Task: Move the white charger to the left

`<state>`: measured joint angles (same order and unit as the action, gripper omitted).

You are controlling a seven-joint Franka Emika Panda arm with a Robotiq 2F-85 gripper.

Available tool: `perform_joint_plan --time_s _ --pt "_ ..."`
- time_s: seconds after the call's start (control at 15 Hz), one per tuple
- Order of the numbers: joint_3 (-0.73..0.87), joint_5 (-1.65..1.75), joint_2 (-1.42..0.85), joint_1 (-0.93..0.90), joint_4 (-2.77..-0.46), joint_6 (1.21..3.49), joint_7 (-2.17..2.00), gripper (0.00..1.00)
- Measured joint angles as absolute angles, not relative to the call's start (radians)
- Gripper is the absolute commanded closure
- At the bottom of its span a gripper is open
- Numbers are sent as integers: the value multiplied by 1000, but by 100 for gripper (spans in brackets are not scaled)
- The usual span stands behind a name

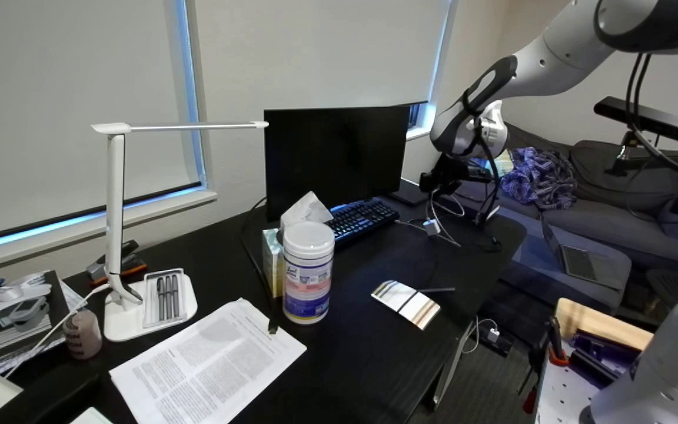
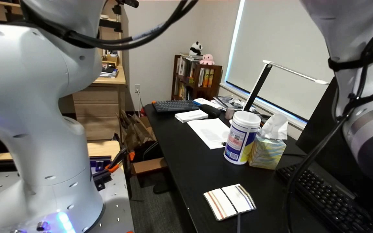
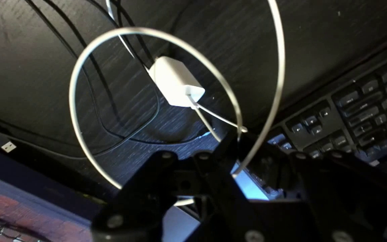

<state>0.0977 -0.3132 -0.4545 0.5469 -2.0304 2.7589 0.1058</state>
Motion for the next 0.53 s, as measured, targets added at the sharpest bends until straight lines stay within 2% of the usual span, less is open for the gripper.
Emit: perform_joint_plan --time_s 0.53 --pt "154 -364 -421 543 -1929 2712 6 95"
